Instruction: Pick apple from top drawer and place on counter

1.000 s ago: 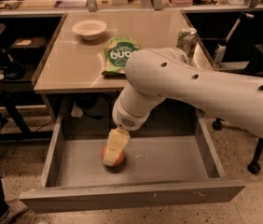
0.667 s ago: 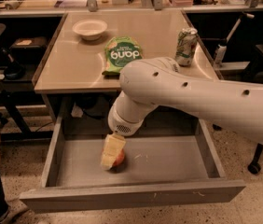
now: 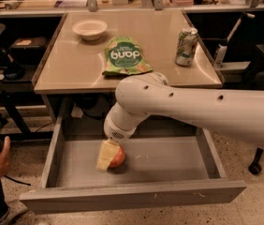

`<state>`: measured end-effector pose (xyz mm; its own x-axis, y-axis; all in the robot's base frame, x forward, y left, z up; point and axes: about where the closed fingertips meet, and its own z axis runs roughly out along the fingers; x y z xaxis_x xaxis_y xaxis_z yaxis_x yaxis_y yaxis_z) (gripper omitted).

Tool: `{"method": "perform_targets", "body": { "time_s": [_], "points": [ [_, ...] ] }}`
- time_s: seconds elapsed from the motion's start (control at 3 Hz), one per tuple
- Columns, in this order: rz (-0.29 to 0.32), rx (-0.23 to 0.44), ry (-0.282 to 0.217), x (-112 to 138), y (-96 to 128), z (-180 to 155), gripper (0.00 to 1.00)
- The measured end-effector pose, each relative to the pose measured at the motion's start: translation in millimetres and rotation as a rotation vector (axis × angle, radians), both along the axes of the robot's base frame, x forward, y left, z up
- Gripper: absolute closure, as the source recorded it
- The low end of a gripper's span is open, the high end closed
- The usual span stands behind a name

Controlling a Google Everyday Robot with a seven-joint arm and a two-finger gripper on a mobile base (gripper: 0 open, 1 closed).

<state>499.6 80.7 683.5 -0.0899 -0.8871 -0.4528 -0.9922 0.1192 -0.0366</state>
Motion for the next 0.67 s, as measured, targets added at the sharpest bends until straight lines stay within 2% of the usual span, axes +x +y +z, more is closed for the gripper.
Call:
{"method": "perform_targets", "body": {
  "time_s": [0.67],
  "points": [
    [-0.046,-0.003,0.009,1,-22,-29,0.0]
  ]
}}
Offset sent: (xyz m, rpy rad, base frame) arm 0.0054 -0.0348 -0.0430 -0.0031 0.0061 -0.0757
